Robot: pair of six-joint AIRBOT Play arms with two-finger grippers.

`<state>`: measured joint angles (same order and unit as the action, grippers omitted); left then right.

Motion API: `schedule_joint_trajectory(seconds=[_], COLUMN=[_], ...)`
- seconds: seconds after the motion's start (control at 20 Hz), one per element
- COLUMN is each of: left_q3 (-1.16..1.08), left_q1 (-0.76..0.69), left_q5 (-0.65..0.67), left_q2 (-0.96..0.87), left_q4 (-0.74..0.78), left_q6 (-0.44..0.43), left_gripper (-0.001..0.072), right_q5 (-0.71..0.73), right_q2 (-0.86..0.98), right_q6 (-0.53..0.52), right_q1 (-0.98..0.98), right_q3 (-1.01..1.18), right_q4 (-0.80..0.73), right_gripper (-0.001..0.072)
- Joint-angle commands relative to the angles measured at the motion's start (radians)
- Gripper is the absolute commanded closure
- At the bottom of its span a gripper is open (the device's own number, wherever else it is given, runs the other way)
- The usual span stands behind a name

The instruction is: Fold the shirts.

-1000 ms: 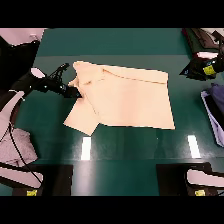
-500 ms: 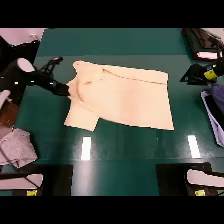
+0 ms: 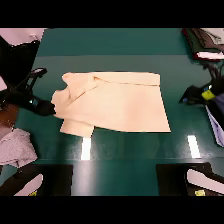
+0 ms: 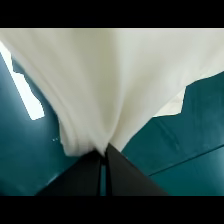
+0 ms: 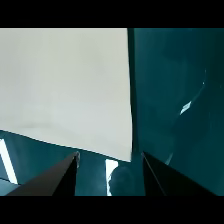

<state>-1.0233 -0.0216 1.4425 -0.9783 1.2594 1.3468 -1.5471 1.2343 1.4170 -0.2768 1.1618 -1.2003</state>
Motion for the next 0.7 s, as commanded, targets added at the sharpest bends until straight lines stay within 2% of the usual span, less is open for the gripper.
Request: schedule_joint_trajectory(seconds=[0.0, 0.25, 0.65], left_q3=[0.066, 0.067, 0.067], left_q1=[0.001, 0.001, 0.001], left_q5=[0.013, -0.041, -0.025], left_q2=[0.076, 0.075, 0.075], left_q4=[-0.039, -0.129, -0.144], left_q6=[0.042, 0.043, 0.042], left_gripper=[0.0684, 0.0685, 0.0684], right_q5=[0.118, 0.169, 0.273], right_q2=[-0.103, -0.093, -0.004], right_q6=[-0.023, -0.122, -0.125], right_q1=[-0.058, -0.079, -0.006], right_q3=[-0.265, -0.443, -0.472], right_q4=[0.01, 0.133, 0.134], right_gripper=[0.0266, 0.0267, 0.0279])
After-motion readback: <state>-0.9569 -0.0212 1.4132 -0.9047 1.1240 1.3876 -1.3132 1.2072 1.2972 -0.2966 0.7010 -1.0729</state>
